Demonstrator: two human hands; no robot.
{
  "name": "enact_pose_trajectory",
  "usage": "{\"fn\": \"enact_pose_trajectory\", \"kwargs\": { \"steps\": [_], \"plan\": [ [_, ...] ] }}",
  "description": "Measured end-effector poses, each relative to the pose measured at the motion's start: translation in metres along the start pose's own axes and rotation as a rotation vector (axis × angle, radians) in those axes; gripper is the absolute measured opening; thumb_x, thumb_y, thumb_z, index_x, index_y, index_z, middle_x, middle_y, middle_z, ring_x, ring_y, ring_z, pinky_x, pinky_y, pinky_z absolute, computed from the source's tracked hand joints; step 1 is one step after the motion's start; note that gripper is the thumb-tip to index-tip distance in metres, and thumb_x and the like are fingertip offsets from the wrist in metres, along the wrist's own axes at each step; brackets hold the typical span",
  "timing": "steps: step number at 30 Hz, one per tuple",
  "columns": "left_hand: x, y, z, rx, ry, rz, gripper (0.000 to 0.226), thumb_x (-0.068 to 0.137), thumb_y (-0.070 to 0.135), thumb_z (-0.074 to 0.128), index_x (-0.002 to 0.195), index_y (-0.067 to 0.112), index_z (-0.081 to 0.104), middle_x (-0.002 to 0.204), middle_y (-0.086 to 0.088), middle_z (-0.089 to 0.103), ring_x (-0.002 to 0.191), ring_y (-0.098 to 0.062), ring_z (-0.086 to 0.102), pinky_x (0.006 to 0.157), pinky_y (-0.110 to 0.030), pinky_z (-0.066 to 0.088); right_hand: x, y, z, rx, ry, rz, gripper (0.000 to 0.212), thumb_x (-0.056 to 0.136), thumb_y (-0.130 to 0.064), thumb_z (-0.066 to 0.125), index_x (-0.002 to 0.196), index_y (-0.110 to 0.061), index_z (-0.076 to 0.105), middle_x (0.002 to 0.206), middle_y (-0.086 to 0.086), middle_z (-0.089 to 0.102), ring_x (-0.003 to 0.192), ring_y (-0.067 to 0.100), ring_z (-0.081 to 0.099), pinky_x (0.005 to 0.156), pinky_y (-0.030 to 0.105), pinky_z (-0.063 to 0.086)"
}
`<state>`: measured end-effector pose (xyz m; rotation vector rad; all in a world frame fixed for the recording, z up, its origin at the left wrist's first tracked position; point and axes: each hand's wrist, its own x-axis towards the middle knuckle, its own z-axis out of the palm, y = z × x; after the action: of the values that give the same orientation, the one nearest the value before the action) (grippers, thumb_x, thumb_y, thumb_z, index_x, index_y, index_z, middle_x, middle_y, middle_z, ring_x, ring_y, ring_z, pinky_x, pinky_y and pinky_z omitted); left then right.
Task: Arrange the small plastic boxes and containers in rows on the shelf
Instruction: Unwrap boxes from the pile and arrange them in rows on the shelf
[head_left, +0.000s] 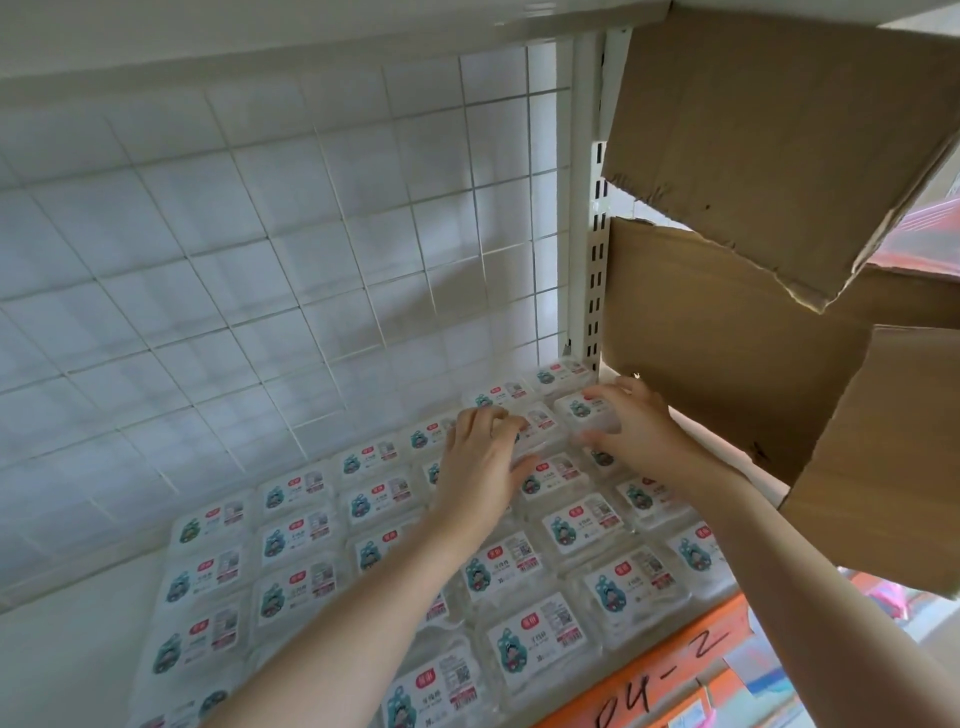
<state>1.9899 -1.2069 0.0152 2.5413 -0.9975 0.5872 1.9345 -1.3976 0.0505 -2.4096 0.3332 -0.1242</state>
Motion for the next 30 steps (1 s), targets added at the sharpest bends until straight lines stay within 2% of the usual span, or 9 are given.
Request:
{"fn": "enact_pose_trajectory", "kwargs": {
  "steps": [2, 5, 16, 25, 27, 30],
  "plan": [
    [-0.001, 0.002, 0.0, -0.022, 0.011, 0.009, 0.038, 0.076, 0.031, 0.073, 0.106, 0.009, 0.065, 0.103, -0.006, 0.061, 0.098, -0.022, 0.057, 0.085, -0.033, 0.049, 0.001, 0.001, 0.001, 0.003, -0.021, 0.002, 0.053, 0.089, -0.039, 0.06, 0.137, -0.03, 0.04, 0.15, 0.0, 0.019, 0.138, 0.022, 0.017, 0.111, 0.043, 0.025],
    [0.001, 0.005, 0.001, -0.036, 0.012, 0.029, 0.035, 0.077, 0.026, 0.074, 0.105, 0.009, 0.064, 0.104, -0.007, 0.061, 0.099, -0.021, 0.057, 0.085, -0.03, 0.05, 0.004, 0.0, 0.003, 0.026, -0.004, -0.018, 0.048, 0.09, -0.039, 0.058, 0.134, -0.027, 0.043, 0.148, 0.002, 0.024, 0.134, 0.022, 0.025, 0.11, 0.042, 0.031],
    [0.003, 0.014, -0.003, -0.062, -0.025, 0.002, 0.034, 0.083, 0.02, 0.069, 0.113, 0.008, 0.06, 0.113, -0.006, 0.058, 0.109, -0.021, 0.053, 0.097, -0.031, 0.044, 0.008, -0.002, 0.004, 0.094, 0.031, -0.02, 0.053, 0.09, -0.032, 0.061, 0.137, -0.021, 0.041, 0.146, 0.0, 0.027, 0.123, 0.017, 0.041, 0.095, 0.028, 0.036],
    [-0.004, 0.018, -0.01, -0.149, -0.063, -0.059, 0.045, 0.085, -0.008, 0.053, 0.128, 0.003, 0.051, 0.129, -0.011, 0.05, 0.126, -0.025, 0.041, 0.106, -0.035, 0.039, 0.013, 0.006, 0.008, 0.026, 0.074, 0.011, 0.056, 0.089, -0.042, 0.058, 0.137, -0.022, 0.039, 0.148, -0.001, 0.026, 0.131, 0.02, 0.035, 0.102, 0.042, 0.039],
    [-0.008, 0.019, -0.014, -0.157, -0.063, -0.089, 0.047, 0.086, -0.007, 0.052, 0.131, 0.005, 0.049, 0.131, -0.01, 0.049, 0.128, -0.024, 0.039, 0.106, -0.034, 0.037, 0.011, 0.004, 0.008, 0.0, 0.14, 0.032, 0.05, 0.092, -0.042, 0.053, 0.136, -0.023, 0.04, 0.146, -0.002, 0.029, 0.128, 0.019, 0.037, 0.099, 0.045, 0.043],
    [-0.018, 0.018, -0.023, -0.151, -0.049, -0.118, 0.041, 0.089, 0.001, 0.051, 0.13, 0.009, 0.05, 0.131, -0.006, 0.049, 0.126, -0.02, 0.041, 0.107, -0.032, 0.034, -0.001, -0.005, 0.01, -0.082, 0.221, -0.019, 0.036, 0.097, -0.032, 0.046, 0.131, -0.019, 0.047, 0.138, 0.001, 0.04, 0.124, 0.02, 0.04, 0.097, 0.041, 0.042]
  ]
}}
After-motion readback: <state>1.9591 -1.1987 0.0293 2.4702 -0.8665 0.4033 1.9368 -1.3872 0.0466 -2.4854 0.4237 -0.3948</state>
